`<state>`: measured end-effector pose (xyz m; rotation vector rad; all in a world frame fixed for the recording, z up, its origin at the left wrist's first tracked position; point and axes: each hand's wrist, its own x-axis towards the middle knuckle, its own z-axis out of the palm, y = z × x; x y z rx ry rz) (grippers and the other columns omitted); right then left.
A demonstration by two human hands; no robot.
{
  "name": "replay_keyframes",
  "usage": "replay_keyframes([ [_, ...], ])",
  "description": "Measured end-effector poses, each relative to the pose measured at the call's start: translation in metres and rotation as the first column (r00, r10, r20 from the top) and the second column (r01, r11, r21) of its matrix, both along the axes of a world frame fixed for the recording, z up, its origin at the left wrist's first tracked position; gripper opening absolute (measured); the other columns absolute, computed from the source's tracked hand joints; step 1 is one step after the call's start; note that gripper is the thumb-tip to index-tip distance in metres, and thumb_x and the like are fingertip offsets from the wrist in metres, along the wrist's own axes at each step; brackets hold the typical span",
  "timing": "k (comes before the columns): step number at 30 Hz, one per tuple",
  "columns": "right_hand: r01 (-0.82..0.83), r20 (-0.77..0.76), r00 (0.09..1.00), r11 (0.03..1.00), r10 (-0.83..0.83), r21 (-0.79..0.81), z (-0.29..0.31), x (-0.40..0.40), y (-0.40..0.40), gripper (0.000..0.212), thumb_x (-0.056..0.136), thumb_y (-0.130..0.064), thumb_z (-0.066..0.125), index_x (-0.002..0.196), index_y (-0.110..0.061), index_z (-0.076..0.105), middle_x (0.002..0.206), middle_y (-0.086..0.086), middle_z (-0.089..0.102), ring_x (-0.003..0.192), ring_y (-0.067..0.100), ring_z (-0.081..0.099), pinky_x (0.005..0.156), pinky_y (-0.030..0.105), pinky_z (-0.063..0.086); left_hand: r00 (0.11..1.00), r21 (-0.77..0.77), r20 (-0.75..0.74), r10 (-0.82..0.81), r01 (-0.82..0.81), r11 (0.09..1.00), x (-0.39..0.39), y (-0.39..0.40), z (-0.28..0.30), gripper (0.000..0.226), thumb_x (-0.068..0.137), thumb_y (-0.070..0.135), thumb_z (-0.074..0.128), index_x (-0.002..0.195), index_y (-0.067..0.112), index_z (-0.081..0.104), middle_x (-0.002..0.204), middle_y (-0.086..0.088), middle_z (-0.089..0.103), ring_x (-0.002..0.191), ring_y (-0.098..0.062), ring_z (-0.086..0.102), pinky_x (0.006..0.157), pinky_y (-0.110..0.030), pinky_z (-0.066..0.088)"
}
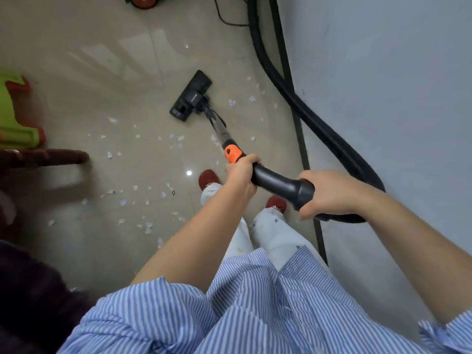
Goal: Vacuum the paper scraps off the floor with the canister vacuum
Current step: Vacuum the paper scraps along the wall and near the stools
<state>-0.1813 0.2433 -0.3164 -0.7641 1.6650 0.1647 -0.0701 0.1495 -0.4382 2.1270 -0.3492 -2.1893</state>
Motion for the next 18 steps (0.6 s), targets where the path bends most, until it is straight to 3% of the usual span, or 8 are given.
replay_keyframes([
  [5,0.023,-0.039,0.999,0.999,-0.025,-0.045,0.004,0.012,0.03,0.041,0.066,-0.035,0.074,0.098,-0.022,0.051,0.076,-0.006,0.062,0.067,0.013,0.063,0.063,0.029,0.05,0.995,-0.021,0.035,-0.094,0.095,0.995,0.005,0.02,0.01,0.031,0.08,-0.003,0.057,0.107,0.003,0.043,0.069,-0.008,0.05,0.057,-0.017,0.051,0.054,-0.025,0.044],
  [9,-0.169,-0.272,0.953,0.981,0.136,-0.101,-0.01,0.03,0.037,0.04,0.074,-0.038,0.066,0.104,-0.022,0.045,0.086,-0.007,0.054,0.075,0.017,0.053,0.059,0.027,0.038,0.991,-0.005,0.073,-0.115,0.116,0.993,0.006,0.025,0.009,0.027,0.081,-0.005,0.056,0.103,0.002,0.041,0.069,-0.009,0.05,0.058,-0.017,0.051,0.056,-0.026,0.046],
  [12,-0.215,-0.373,0.913,0.972,0.165,-0.096,-0.026,0.032,0.043,0.042,0.078,-0.032,0.063,0.113,-0.02,0.044,0.09,-0.005,0.051,0.075,0.015,0.046,0.059,0.024,0.035,0.982,0.029,0.093,-0.166,0.164,0.986,-0.004,0.028,0.006,0.018,0.083,-0.006,0.056,0.08,0.004,0.041,0.07,-0.009,0.049,0.058,-0.017,0.051,0.052,-0.026,0.045],
  [14,-0.208,-0.363,0.916,0.976,0.17,-0.069,-0.038,0.033,0.043,0.045,0.078,-0.033,0.063,0.116,-0.019,0.044,0.097,-0.002,0.056,0.078,0.015,0.05,0.063,0.025,0.041,0.977,0.048,0.096,-0.193,0.189,0.981,-0.004,0.027,0.001,0.018,0.084,-0.005,0.056,0.084,0.005,0.041,0.073,-0.008,0.048,0.06,-0.016,0.051,0.052,-0.027,0.044],
  [18,-0.164,-0.321,0.938,0.983,0.128,-0.087,-0.056,0.042,0.017,0.043,0.078,-0.034,0.063,0.114,-0.018,0.046,0.105,0.0,0.058,0.086,0.018,0.056,0.069,0.027,0.047,0.971,0.055,0.109,-0.213,0.208,0.977,0.007,-0.004,-0.019,0.025,0.084,-0.002,0.058,0.099,0.003,0.039,0.079,-0.009,0.048,0.066,-0.018,0.052,0.067,-0.032,0.048],
])
